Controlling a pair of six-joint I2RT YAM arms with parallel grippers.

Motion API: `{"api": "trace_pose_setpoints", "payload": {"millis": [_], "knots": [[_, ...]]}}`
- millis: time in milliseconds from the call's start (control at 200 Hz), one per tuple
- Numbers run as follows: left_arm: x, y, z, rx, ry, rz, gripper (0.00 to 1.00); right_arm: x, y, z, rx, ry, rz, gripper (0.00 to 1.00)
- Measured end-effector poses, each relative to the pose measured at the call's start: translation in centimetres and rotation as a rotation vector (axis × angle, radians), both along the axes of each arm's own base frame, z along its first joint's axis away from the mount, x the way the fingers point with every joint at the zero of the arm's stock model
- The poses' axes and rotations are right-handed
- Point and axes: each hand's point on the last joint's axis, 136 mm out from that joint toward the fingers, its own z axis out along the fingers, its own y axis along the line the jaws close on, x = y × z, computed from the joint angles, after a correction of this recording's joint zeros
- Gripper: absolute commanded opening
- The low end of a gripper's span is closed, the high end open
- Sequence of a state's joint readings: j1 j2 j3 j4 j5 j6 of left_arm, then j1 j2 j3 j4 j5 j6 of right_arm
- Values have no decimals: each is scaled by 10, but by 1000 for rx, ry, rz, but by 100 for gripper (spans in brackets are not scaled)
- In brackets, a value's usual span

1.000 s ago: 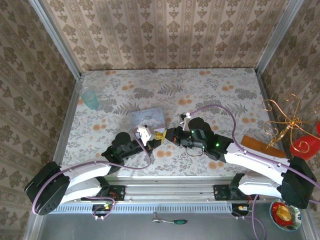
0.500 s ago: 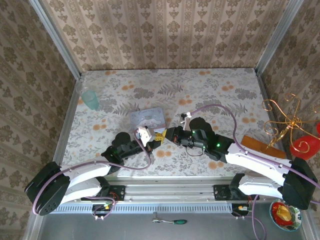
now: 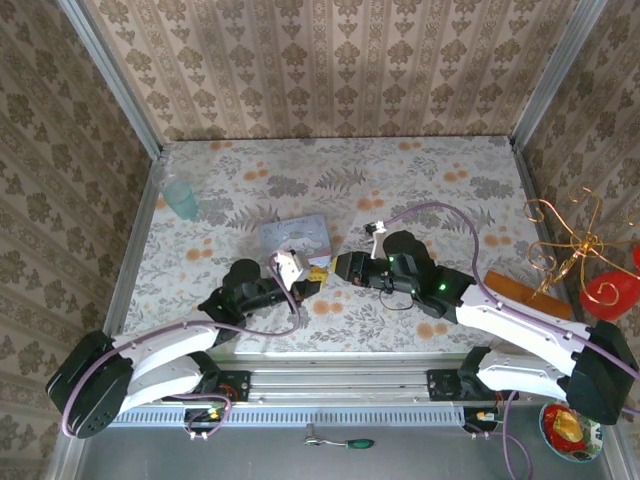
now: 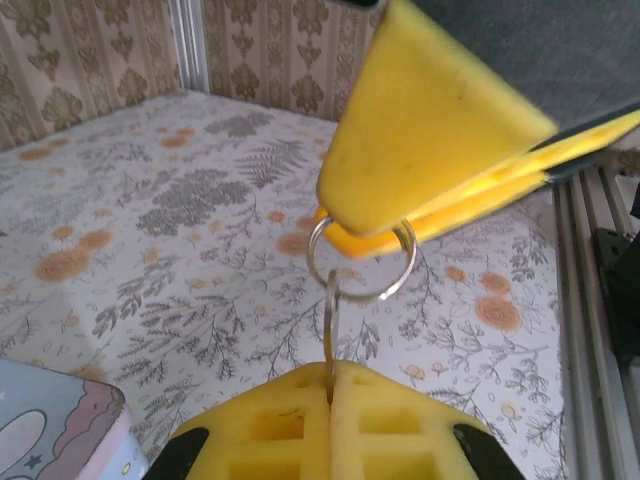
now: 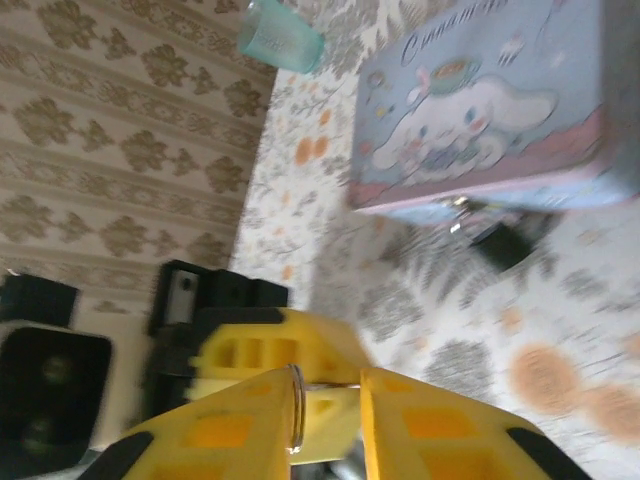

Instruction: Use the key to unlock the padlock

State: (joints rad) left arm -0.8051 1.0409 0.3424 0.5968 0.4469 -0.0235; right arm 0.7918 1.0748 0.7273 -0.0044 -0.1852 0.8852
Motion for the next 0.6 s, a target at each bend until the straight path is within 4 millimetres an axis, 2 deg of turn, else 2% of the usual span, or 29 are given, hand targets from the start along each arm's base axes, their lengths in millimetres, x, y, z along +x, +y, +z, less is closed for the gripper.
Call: {"api": "trace_pose_setpoints", "payload": {"millis": [45, 75, 130, 225, 340, 430, 530, 600], "knots": [[0, -2, 5, 11, 2, -10, 0, 0, -6, 6, -44, -87, 29, 32], [0, -5, 10, 15, -1, -23, 0, -1, -9, 11, -68, -148, 49, 38], [-2, -10, 19, 15, -9, -52, 0, -6, -16, 20, -110, -271, 91, 42], [-11, -20, 27, 33, -10, -116, 0, -14, -28, 29, -190, -477, 148, 42], [-19, -28, 17, 85, 22, -173, 0, -22, -35, 25, -302, -643, 228, 42], [-25, -31, 7, 124, 50, -207, 0, -28, -37, 17, -363, -712, 291, 48], [-32, -32, 1, 148, 61, -234, 0, -34, -37, 10, -369, -738, 329, 51], [-28, -30, -7, 178, 77, -204, 0, -42, -33, 10, -320, -737, 359, 53]]}}
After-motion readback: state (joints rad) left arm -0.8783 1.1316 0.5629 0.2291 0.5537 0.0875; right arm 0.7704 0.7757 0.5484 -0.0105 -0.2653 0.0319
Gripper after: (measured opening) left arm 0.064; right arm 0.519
